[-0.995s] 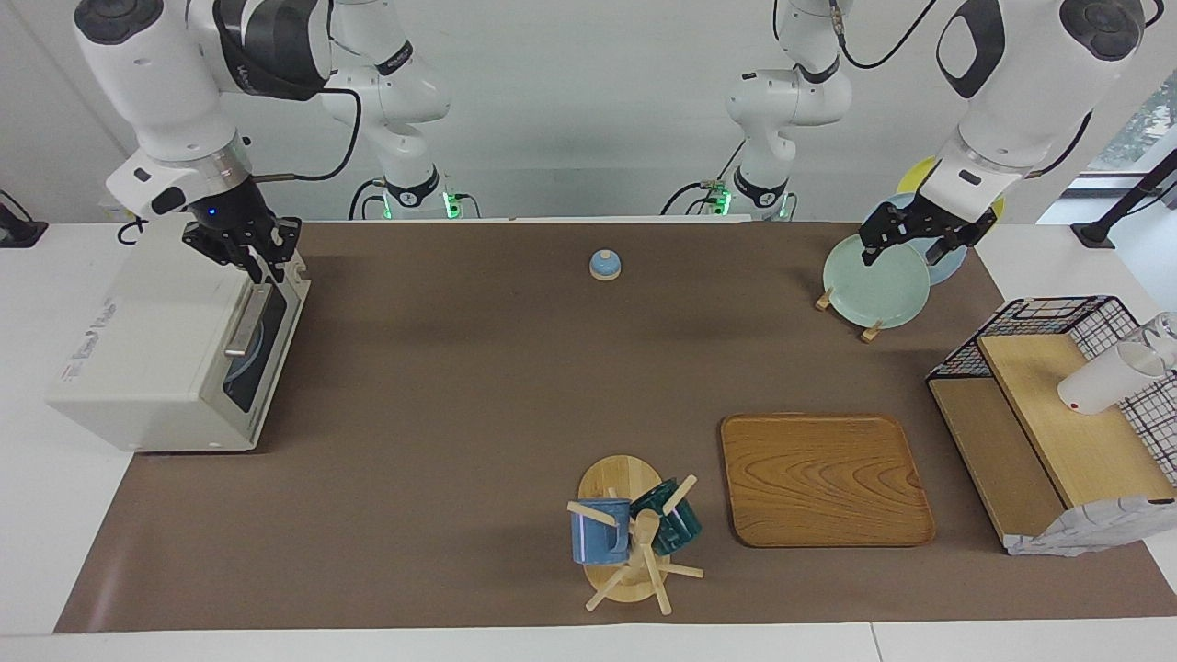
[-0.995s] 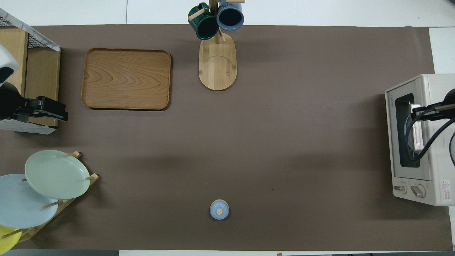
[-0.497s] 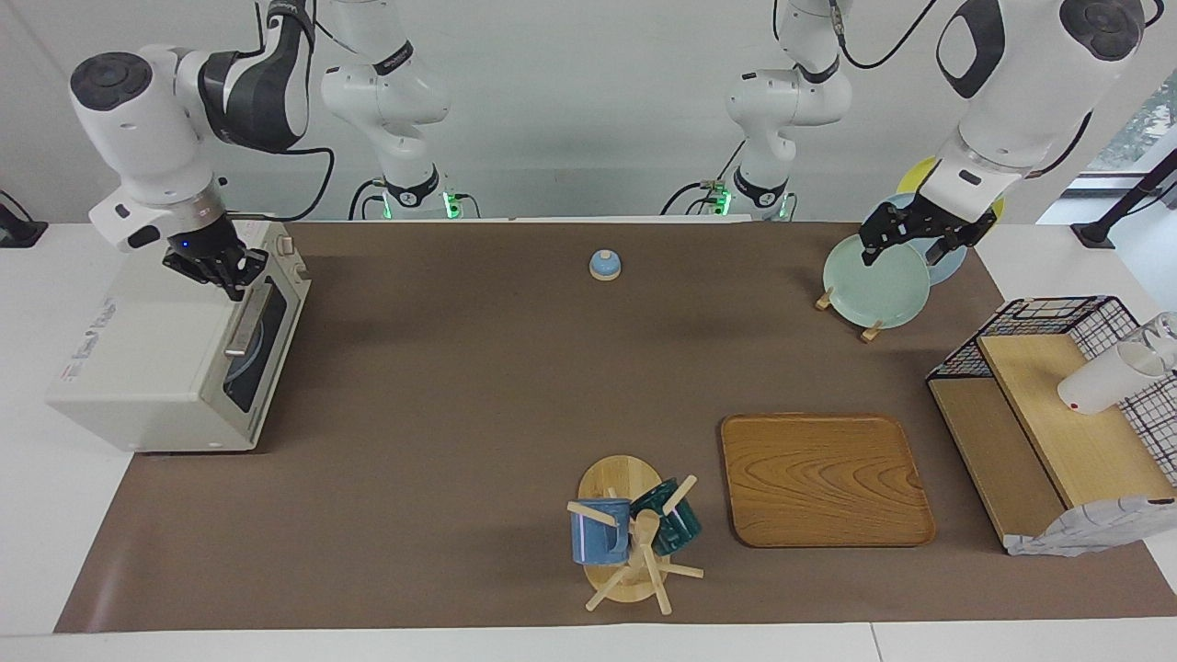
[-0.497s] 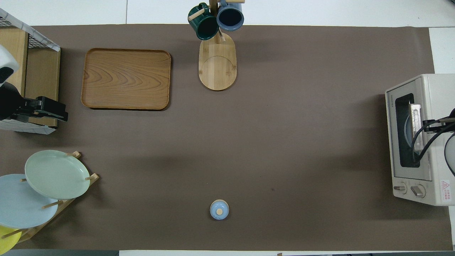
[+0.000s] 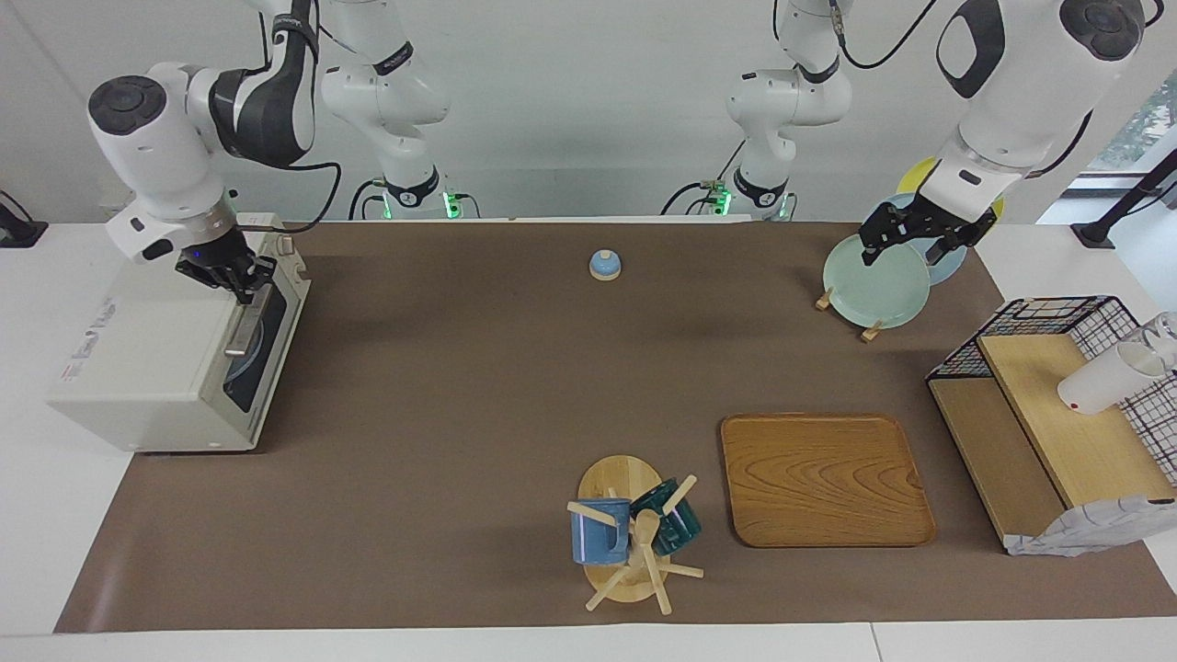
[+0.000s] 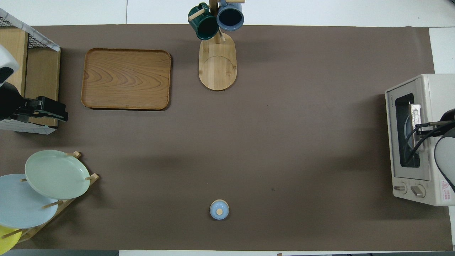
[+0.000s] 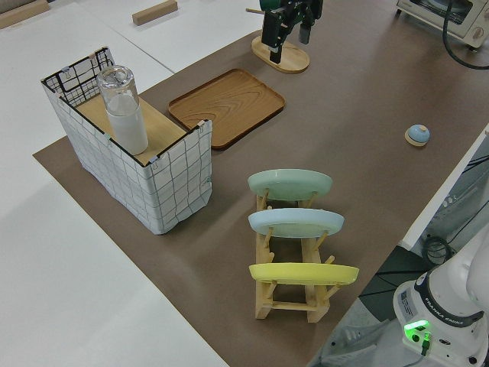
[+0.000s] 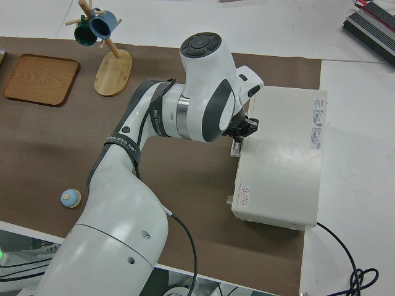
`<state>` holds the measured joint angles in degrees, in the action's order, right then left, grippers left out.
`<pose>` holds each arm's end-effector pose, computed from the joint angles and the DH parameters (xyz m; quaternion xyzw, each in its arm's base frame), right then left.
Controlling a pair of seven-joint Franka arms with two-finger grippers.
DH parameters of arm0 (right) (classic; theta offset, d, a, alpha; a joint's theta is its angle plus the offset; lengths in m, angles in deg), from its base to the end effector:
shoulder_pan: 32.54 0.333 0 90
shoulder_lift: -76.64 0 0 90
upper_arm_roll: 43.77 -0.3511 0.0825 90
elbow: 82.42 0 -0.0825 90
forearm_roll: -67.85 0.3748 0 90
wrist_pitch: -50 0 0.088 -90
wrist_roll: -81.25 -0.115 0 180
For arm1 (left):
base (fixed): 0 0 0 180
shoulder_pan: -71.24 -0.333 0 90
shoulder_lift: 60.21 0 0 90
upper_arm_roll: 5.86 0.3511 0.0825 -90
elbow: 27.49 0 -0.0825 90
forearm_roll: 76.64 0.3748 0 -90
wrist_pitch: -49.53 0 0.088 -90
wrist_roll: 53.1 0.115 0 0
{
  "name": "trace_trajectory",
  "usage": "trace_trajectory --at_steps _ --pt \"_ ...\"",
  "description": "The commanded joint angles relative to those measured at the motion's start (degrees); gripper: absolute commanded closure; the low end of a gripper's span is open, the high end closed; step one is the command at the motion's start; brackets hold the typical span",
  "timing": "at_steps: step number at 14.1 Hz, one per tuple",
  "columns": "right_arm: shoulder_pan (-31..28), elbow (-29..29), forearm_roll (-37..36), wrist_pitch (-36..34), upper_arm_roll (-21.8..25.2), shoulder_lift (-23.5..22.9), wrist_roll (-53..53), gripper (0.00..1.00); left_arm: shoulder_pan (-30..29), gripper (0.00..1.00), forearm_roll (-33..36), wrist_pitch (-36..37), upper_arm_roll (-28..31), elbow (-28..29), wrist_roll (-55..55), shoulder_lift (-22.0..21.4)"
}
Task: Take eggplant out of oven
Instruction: 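Pull the toaster oven door open with the right gripper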
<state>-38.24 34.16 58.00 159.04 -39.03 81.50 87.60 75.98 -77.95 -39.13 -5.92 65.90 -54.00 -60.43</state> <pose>0.5030 -0.1077 0.5096 0.9967 -0.0054 -0.0343 0.0728 0.5365 -0.0477 0.6245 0.9986 -0.0338 -0.0399 0.0095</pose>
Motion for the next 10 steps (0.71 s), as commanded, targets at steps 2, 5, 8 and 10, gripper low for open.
trace_trajectory --at_steps 2,5,8,10 --pt "-0.45 3.04 -0.70 3.46 -0.43 -0.03 -1.95 1.00 -0.61 0.00 1.13 0.50 -0.29 1.18 0.54 -1.36" --pt "-0.10 3.21 -0.17 3.46 -0.52 -0.12 -2.39 1.00 -0.61 0.00 1.13 0.50 -0.29 1.27 0.54 -1.36" --pt "1.39 4.79 0.27 5.99 -0.69 -0.74 -5.72 1.00 -0.61 0.00 1.13 0.50 -0.29 1.27 0.54 -1.36" --pt "2.89 6.72 0.36 8.55 -0.69 -0.91 -6.95 1.00 -0.61 0.00 1.13 0.50 -0.29 1.18 0.54 -1.36"
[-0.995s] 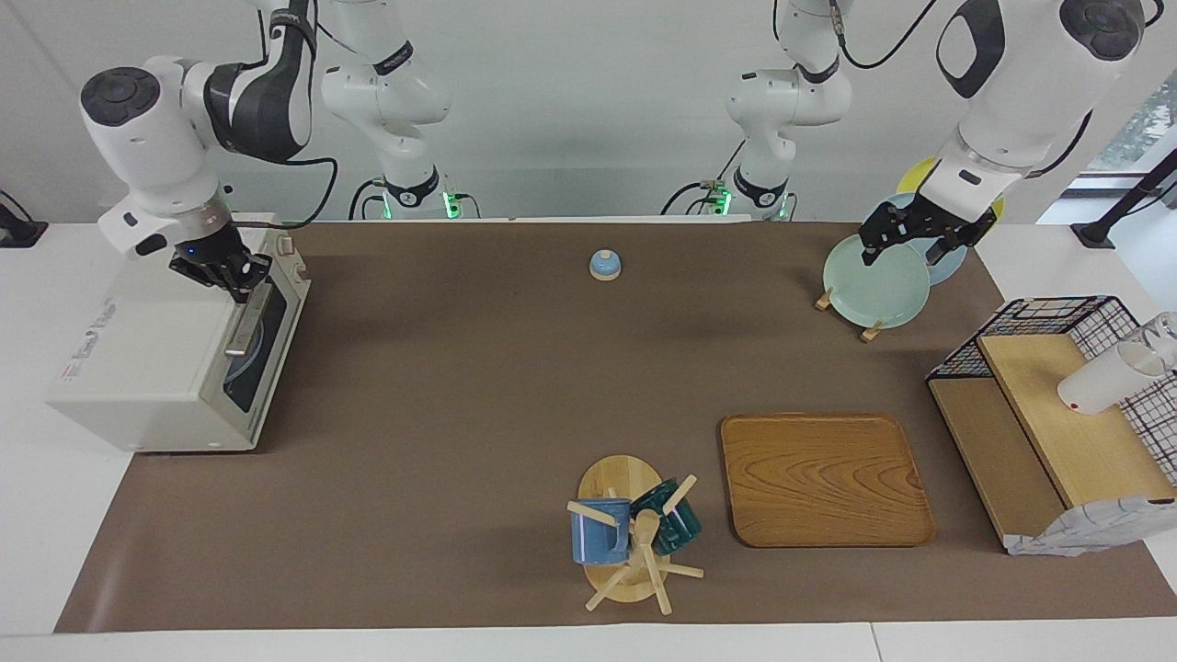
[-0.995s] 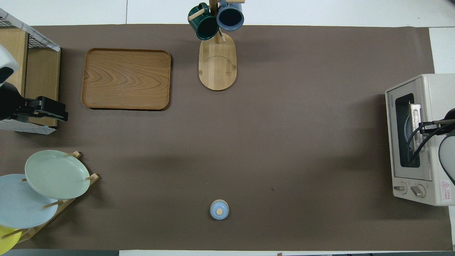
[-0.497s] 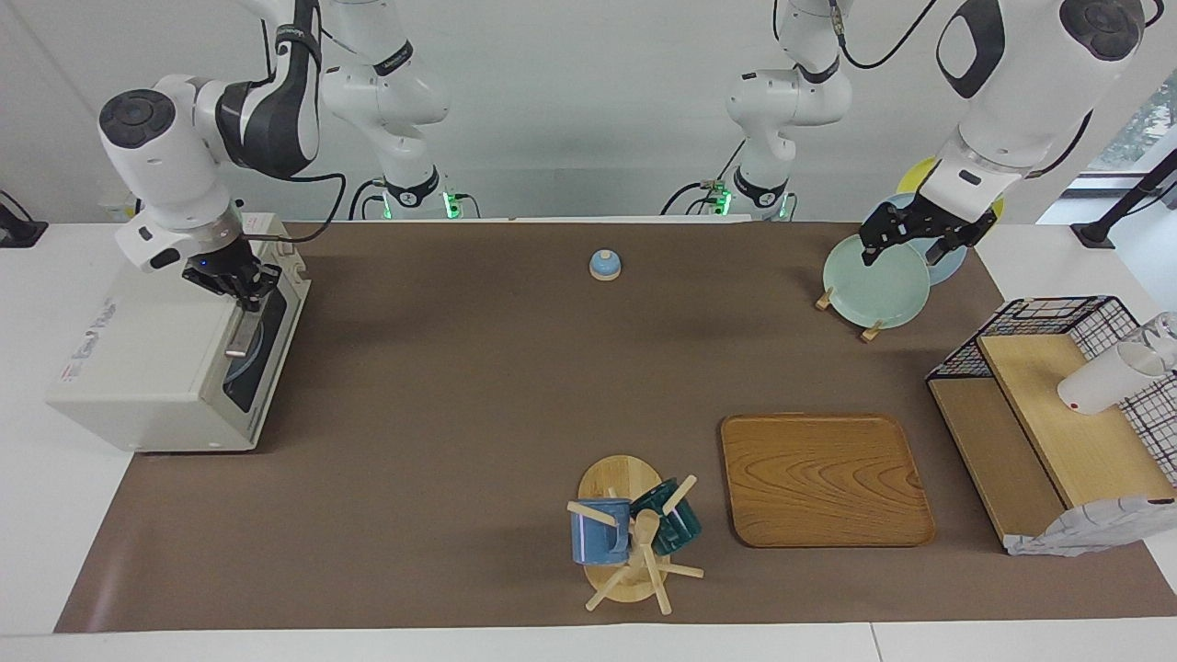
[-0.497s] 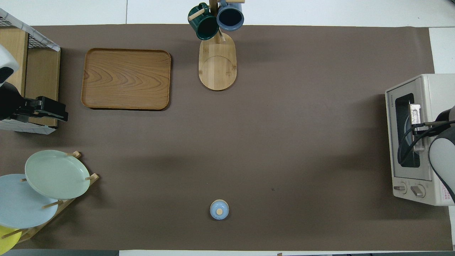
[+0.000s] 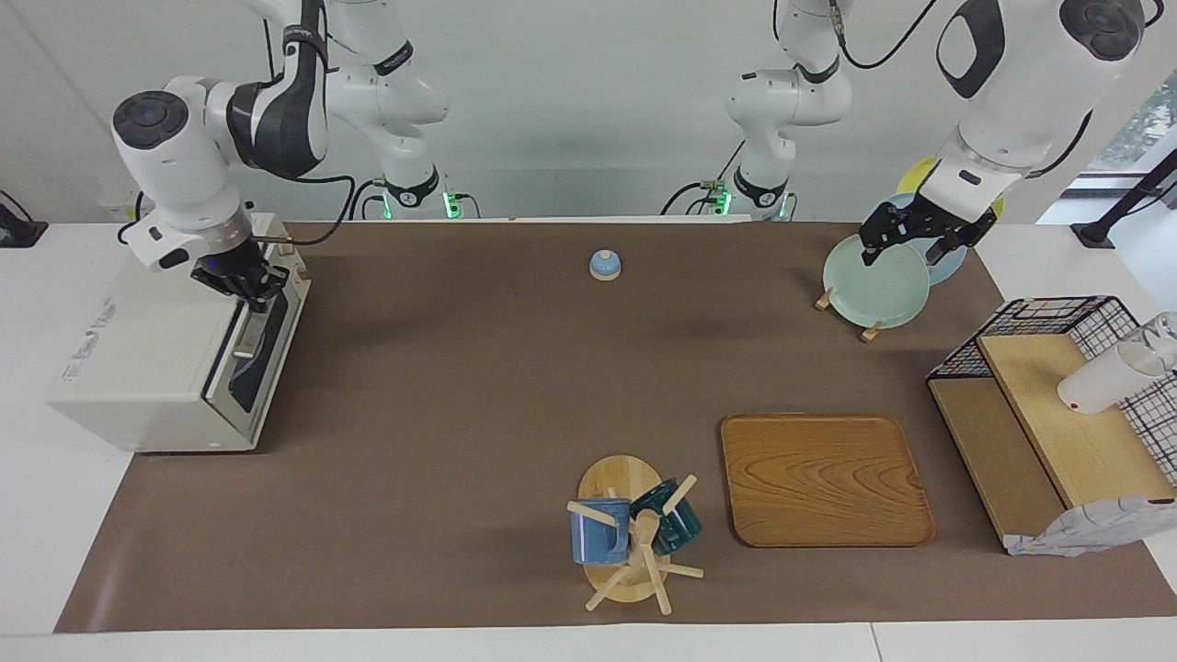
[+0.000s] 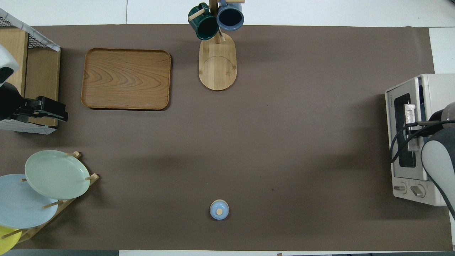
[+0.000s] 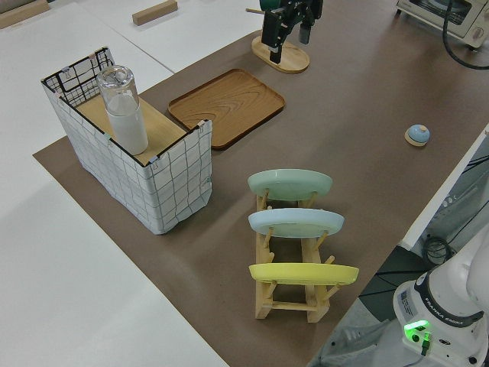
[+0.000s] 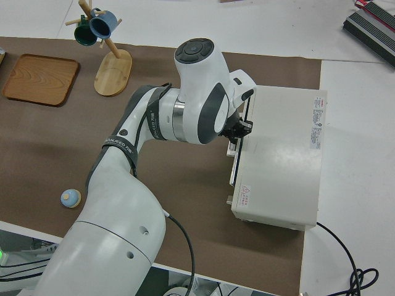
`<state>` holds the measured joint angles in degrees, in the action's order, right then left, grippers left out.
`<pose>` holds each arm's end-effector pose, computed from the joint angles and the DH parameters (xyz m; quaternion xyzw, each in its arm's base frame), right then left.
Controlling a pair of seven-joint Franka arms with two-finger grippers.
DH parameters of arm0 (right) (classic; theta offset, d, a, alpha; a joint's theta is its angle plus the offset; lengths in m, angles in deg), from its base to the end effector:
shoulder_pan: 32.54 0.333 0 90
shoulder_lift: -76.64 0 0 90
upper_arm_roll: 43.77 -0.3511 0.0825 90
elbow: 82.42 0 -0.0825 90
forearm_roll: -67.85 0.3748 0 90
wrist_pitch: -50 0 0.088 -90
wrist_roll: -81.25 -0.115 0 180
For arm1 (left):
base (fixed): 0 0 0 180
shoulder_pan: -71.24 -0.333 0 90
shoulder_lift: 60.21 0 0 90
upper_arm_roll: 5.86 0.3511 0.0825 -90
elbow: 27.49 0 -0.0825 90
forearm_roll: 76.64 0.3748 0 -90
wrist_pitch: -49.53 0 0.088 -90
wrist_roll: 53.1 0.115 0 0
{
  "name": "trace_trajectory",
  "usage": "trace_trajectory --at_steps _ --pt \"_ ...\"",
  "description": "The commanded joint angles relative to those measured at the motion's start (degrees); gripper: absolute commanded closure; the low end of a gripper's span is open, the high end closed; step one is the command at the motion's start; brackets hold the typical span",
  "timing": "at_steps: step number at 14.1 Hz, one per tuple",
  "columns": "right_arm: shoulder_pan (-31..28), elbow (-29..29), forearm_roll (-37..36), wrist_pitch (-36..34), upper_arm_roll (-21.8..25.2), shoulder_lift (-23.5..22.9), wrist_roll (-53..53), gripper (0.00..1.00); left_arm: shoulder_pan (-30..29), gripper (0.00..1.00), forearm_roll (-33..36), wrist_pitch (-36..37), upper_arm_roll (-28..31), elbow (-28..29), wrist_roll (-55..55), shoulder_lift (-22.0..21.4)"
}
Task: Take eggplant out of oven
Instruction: 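Pull the toaster oven door open with the right gripper, then reach into the oven and grasp the light blue plate with the right gripper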
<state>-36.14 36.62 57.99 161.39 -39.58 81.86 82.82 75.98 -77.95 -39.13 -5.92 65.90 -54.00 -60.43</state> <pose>0.5034 -0.0828 0.4964 0.9967 -0.0208 -0.0273 0.0740 0.5365 -0.0477 0.6245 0.9986 -0.0338 -0.0399 0.0095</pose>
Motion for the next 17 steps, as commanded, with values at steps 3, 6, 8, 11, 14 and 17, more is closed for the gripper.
trace_trajectory --at_steps 3,6,8,11,14,17 --pt "2.64 4.53 3.08 8.40 -0.14 -3.28 -3.32 1.00 -0.61 0.00 1.13 0.50 -0.29 1.18 0.54 -1.36" --pt "2.73 5.59 5.11 13.66 -0.14 -6.44 -3.32 1.00 -0.61 0.00 1.13 0.50 -0.29 1.27 0.54 -1.36" --pt "4.04 8.21 5.90 19.37 -0.14 -7.42 -3.93 1.00 -0.61 0.00 1.13 0.50 -0.29 1.27 0.54 -1.36" --pt "4.75 9.02 5.91 21.50 -0.14 -9.09 -4.99 1.00 -0.61 0.00 1.13 0.50 -0.29 1.18 0.54 -1.36" --pt "4.75 9.10 6.08 21.59 -0.23 -9.26 -5.86 1.00 -0.61 0.00 1.13 0.50 -0.29 1.27 0.54 -1.36" --pt "4.83 9.37 6.26 23.52 -0.41 -10.76 -6.48 1.00 -0.61 0.00 1.13 0.50 -0.29 1.18 0.54 -1.36"
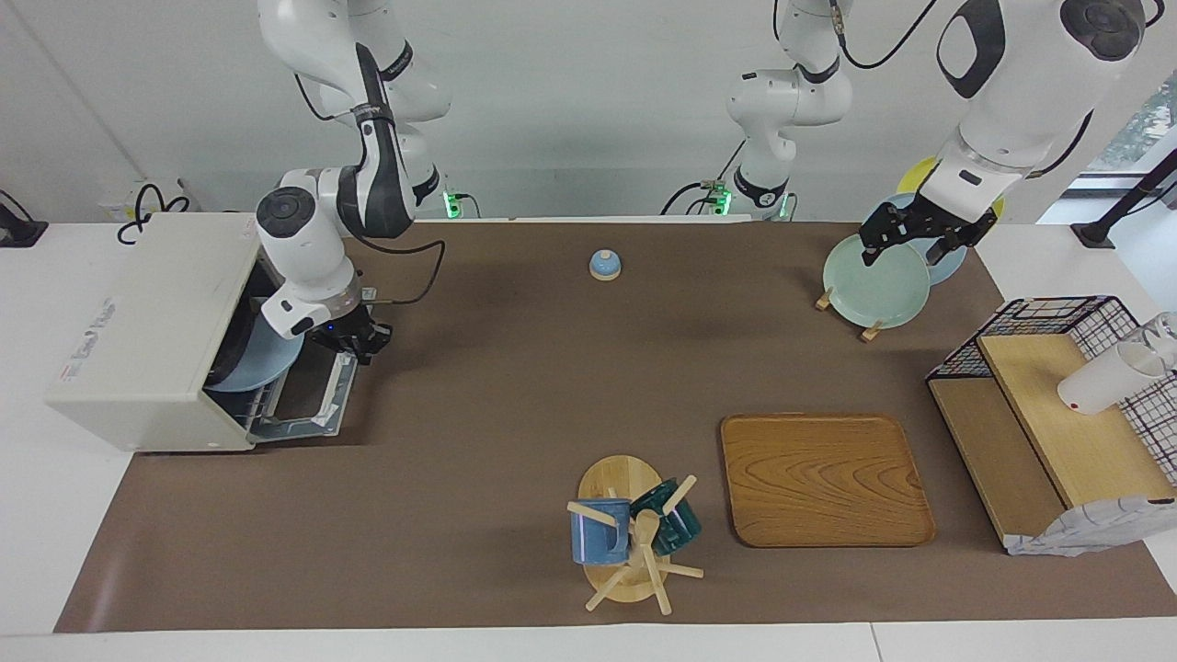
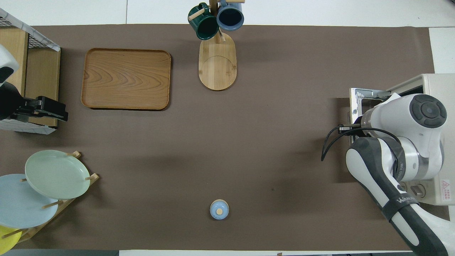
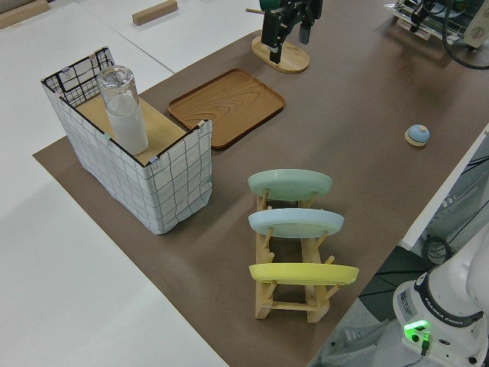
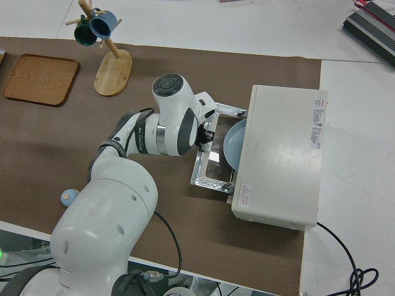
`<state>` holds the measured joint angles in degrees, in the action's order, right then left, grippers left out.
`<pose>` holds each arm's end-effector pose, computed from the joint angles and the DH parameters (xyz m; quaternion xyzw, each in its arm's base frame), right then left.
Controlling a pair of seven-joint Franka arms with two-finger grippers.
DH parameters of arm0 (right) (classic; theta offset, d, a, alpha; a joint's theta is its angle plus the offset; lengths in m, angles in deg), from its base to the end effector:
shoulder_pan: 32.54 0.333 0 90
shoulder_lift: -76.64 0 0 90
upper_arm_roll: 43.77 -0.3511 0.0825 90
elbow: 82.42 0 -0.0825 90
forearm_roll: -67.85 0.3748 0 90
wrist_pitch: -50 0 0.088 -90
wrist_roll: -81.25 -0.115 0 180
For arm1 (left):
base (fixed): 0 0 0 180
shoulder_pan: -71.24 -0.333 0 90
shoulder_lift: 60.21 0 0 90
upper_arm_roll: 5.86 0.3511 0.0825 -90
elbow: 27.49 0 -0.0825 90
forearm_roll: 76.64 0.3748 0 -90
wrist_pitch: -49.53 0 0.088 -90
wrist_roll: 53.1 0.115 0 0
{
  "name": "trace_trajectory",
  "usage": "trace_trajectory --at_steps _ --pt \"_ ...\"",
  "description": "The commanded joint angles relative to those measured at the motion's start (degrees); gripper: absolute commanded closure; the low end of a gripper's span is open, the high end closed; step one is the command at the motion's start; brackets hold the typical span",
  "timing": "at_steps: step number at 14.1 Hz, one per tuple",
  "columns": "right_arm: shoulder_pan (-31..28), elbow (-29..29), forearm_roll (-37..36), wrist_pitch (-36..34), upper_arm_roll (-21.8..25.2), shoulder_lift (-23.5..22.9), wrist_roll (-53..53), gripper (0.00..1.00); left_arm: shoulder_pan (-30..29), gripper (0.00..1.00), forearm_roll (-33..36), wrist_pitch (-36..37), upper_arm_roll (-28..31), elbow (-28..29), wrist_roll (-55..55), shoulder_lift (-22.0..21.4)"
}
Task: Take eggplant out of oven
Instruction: 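Reach into the oven and grasp the light blue plate with the right gripper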
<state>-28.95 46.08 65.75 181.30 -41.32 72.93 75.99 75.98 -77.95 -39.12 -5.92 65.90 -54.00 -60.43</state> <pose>0.5242 0.0095 0.3710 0.9996 -0.0237 -0.0071 0.0155 0.5365 -0.0477 0.6245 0.9986 -0.0338 -0.0400 0.0095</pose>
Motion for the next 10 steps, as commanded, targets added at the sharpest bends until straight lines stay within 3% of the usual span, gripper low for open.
trace_trajectory --at_steps 1,10 --pt "-2.01 -0.10 -1.41 3.70 1.16 -2.00 -0.62 1.00 -0.61 0.00 1.13 0.50 -0.29 1.18 0.54 -1.36" --pt "1.59 -0.80 0.60 2.47 0.81 -2.09 -3.27 1.00 -0.61 0.00 1.13 0.41 -0.29 1.27 0.54 -1.36"
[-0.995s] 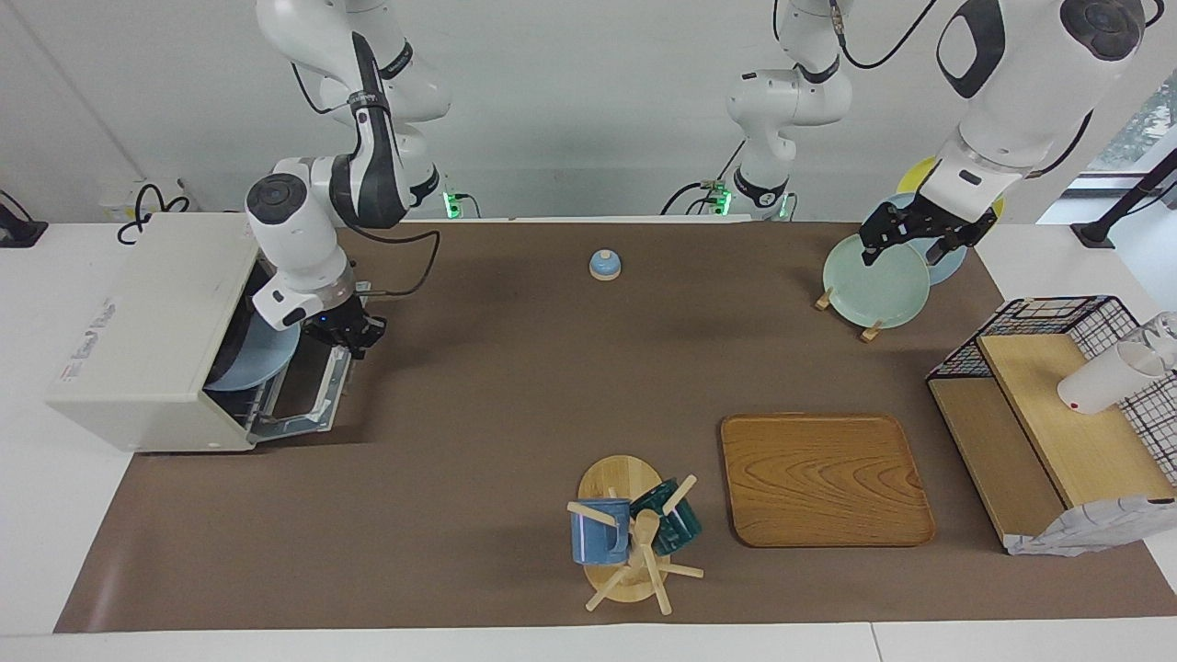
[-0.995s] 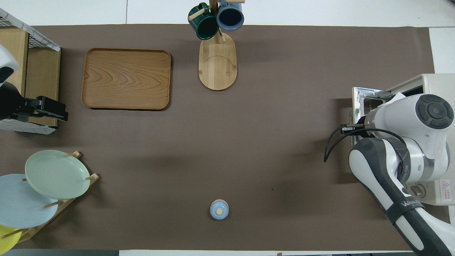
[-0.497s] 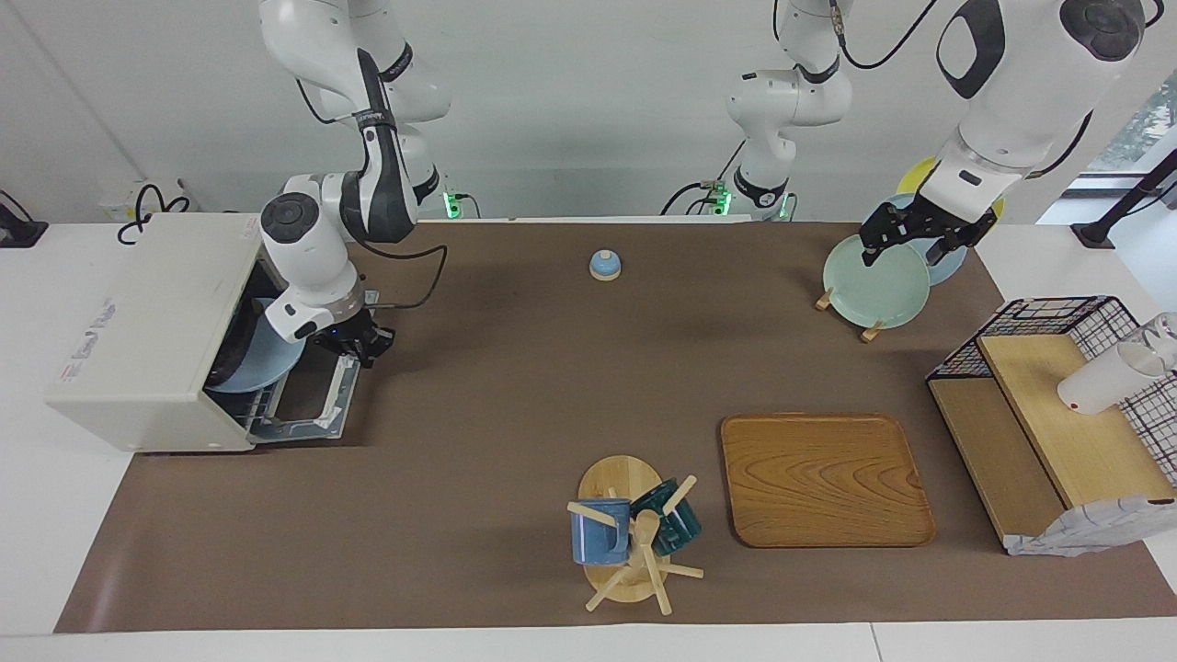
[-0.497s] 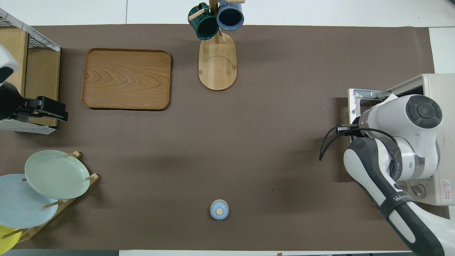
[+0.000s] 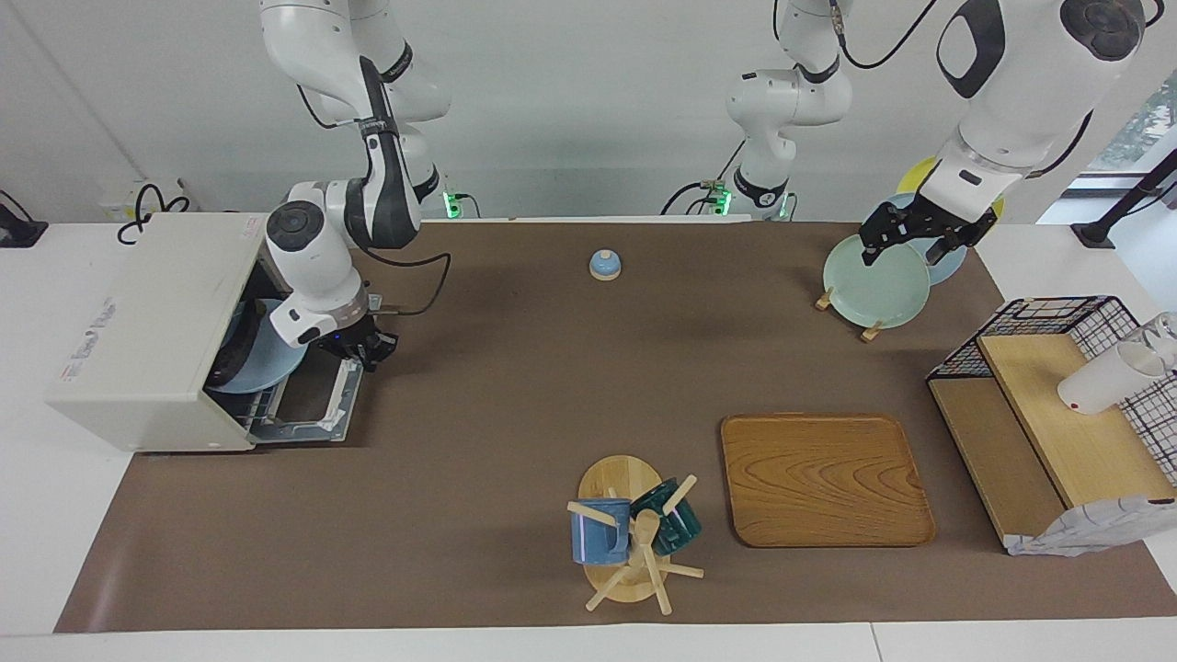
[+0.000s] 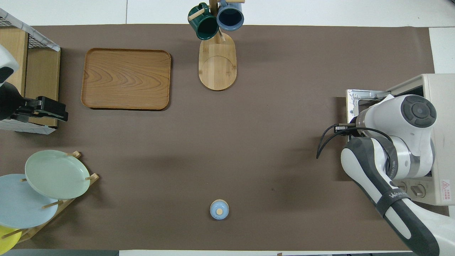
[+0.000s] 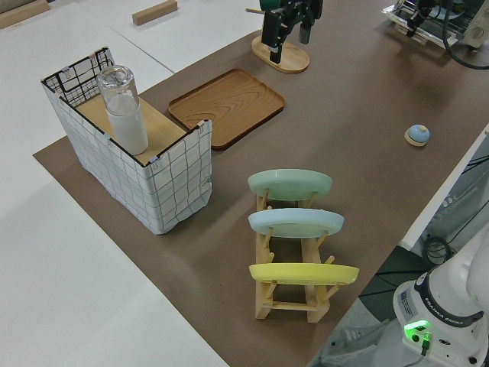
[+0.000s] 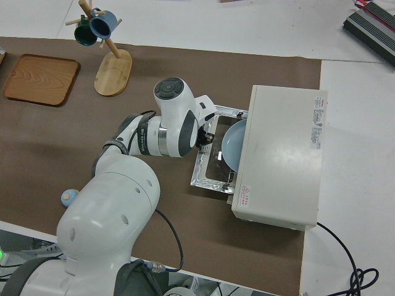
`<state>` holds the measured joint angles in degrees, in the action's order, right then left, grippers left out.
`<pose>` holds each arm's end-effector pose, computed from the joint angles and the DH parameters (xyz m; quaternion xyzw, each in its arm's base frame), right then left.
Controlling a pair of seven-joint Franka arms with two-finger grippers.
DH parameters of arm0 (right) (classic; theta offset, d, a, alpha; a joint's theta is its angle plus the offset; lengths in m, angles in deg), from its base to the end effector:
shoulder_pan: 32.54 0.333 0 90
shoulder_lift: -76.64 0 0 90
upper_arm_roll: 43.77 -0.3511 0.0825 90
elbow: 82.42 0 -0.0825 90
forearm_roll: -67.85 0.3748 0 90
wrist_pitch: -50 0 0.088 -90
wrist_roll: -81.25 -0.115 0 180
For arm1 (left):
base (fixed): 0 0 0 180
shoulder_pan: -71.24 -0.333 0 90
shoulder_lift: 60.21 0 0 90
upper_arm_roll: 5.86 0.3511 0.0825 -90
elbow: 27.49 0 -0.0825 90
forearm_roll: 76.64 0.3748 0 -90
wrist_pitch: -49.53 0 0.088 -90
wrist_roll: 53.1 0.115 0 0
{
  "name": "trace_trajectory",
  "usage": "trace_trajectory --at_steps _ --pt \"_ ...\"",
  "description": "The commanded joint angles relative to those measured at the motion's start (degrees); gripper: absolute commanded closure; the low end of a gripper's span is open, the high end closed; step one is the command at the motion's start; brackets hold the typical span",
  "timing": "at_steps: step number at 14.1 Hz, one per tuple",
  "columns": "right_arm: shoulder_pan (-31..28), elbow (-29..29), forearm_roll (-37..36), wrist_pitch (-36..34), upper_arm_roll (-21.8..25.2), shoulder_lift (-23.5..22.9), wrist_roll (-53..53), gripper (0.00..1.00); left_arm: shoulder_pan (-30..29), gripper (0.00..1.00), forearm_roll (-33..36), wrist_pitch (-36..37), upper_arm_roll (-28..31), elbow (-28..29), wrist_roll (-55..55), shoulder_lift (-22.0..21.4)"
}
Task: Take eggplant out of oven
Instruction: 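Reach into the oven and grasp the light blue plate with the right gripper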
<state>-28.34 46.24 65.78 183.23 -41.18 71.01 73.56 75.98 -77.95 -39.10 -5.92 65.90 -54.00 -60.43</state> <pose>0.5281 0.0142 0.3551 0.9990 -0.0405 -0.0080 0.0160 0.5364 -0.0477 0.6245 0.9986 -0.0338 -0.0401 0.0094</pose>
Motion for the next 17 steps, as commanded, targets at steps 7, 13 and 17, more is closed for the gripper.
trace_trajectory --at_steps 7,13,17 --pt "4.41 -8.05 2.87 -11.28 1.01 1.14 -3.29 1.00 -0.61 0.00 1.13 0.48 -0.29 1.18 0.54 -1.36" --pt "-2.97 -10.71 -2.05 -16.87 1.28 2.29 -2.25 0.49 -0.61 0.00 1.13 0.39 -0.29 1.27 0.54 -1.36" --pt "-5.51 -5.88 -2.14 -10.63 1.28 3.69 5.22 0.50 -0.61 0.00 1.13 0.48 -0.29 1.27 0.54 -1.36"
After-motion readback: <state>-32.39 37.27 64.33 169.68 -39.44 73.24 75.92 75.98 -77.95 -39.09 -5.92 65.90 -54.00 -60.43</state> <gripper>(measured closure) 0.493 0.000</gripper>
